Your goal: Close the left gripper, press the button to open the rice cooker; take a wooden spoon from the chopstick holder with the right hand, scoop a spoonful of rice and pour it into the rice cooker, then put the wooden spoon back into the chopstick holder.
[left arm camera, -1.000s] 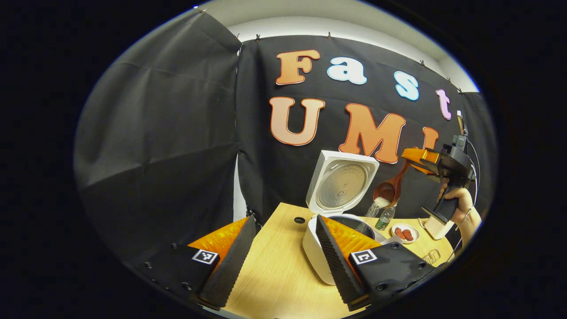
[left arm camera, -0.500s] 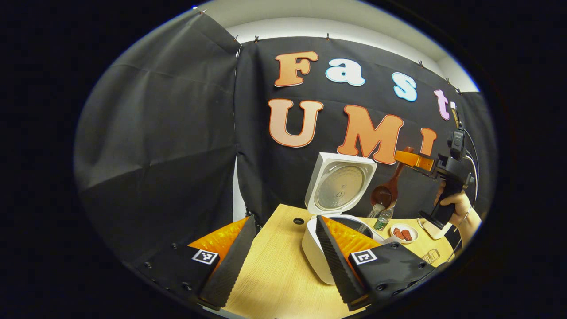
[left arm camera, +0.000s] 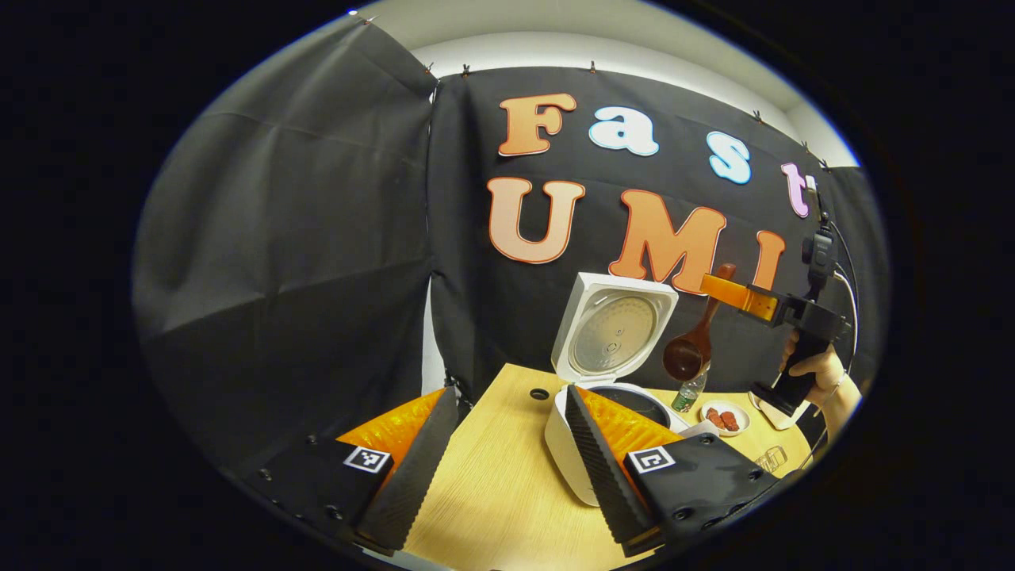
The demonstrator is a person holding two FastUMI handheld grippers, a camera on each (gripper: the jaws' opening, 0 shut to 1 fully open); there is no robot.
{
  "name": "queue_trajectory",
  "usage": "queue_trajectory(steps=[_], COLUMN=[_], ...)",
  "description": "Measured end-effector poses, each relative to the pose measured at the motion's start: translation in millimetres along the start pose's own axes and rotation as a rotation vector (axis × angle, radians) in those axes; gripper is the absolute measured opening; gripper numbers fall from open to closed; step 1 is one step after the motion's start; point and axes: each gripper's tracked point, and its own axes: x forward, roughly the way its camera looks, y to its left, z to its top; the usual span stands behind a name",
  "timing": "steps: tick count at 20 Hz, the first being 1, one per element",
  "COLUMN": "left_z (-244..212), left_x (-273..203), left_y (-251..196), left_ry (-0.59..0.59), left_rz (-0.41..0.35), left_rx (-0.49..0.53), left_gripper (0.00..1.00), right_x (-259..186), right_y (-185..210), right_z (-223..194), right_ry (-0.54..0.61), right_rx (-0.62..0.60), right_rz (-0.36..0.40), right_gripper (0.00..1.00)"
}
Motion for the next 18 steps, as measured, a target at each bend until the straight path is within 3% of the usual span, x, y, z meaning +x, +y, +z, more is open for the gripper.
queue_trajectory(steps=[8,18], left_z=[9,20], left_x=[-12,-27], left_y=[-13,-48], left_ry=[-0.022,-0.054], left_rz=[-0.015,-0.065], left_rx=[0.015,0.022], left_gripper=[0.93,0.93], right_x=[-38,-148], right_y=[-40,-141], right_z=[31,56], right_ry=[-0.042,-0.082], right_rx=[0.068,0.118], right_rz=[-0.057,-0.226], right_gripper=[0.18,0.18])
